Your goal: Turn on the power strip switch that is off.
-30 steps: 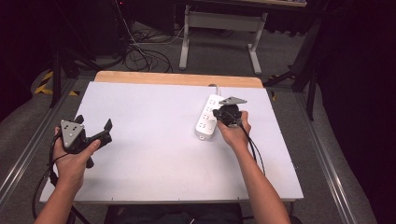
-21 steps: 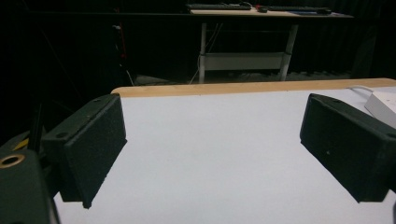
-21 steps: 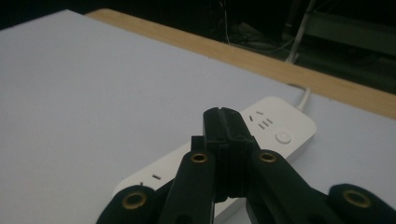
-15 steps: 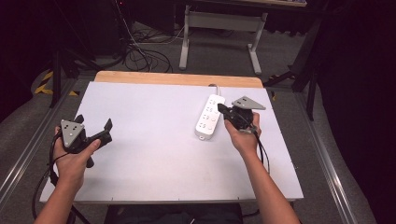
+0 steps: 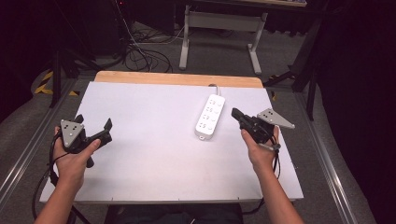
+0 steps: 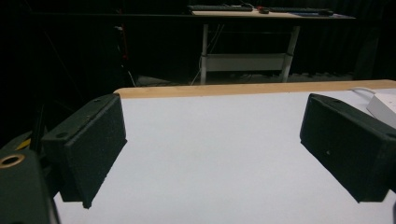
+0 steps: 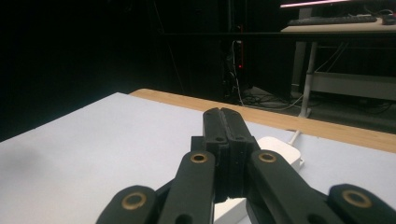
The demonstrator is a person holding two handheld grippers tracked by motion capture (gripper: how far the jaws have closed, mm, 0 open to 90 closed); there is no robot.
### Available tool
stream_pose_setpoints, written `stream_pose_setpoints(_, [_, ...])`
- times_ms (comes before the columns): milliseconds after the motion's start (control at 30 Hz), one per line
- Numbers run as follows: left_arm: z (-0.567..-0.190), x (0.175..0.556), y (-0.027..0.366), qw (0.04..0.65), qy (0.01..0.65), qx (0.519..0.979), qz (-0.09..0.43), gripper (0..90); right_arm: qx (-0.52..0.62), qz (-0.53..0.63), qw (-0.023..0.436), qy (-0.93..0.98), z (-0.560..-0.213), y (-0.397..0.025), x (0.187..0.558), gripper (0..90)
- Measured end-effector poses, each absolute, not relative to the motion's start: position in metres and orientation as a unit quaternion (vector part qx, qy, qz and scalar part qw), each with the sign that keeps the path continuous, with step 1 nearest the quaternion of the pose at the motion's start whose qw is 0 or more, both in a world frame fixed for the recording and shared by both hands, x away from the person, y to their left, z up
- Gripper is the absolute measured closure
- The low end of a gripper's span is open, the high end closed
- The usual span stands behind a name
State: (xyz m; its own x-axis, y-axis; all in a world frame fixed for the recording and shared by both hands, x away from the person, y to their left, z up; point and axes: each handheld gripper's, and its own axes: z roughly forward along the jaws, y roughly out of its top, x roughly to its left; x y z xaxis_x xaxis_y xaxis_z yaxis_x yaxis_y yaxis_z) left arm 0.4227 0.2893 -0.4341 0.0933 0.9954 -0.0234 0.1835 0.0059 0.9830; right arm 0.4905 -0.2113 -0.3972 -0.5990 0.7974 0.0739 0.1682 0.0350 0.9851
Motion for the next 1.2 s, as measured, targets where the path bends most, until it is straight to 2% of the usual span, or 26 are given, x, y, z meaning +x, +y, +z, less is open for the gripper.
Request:
stream_pose_setpoints(467, [-0.434,0.423,0.289,0.479,0.524,0.562,0.424,7.6,0.362,0.611,0.28,0.646,-0.407,-0.236,0.474,89.0])
stream_pose_setpoints(567, [-0.434,0.423,0.29,0.479,0.524,0.561,0.426,7.6,0.364,0.609,0.283,0.645,-0.409,-0.238,0.475,84.6])
stream_pose_setpoints(633, [-0.434,0.423,0.29,0.48,0.525,0.56,0.426,7.7,0.366,0.609,0.285,0.643,-0.409,-0.237,0.476,75.2])
stream_pose_setpoints(700, [-0.434,0.423,0.291,0.48,0.527,0.558,0.425,7.7,0.369,0.608,0.289,0.641,-0.411,-0.236,0.478,57.1])
stream_pose_setpoints(733, [-0.434,0.423,0.291,0.48,0.526,0.558,0.425,7.7,0.377,0.606,0.292,0.637,-0.413,-0.235,0.48,43.3])
stream_pose_setpoints(767, [-0.434,0.423,0.291,0.48,0.526,0.559,0.425,7.7,0.377,0.606,0.292,0.637,-0.413,-0.235,0.48,43.3])
stream_pose_setpoints(833, [-0.434,0.423,0.291,0.479,0.525,0.56,0.426,7.7,0.385,0.604,0.29,0.635,-0.414,-0.235,0.481,33.0])
stream_pose_setpoints(1000, [-0.434,0.423,0.29,0.48,0.525,0.56,0.425,7.7,0.384,0.61,0.285,0.632,-0.415,-0.237,0.483,14.5])
stream_pose_setpoints(1200, [-0.434,0.423,0.291,0.48,0.526,0.559,0.424,7.7,0.379,0.61,0.283,0.636,-0.417,-0.238,0.483,6.8])
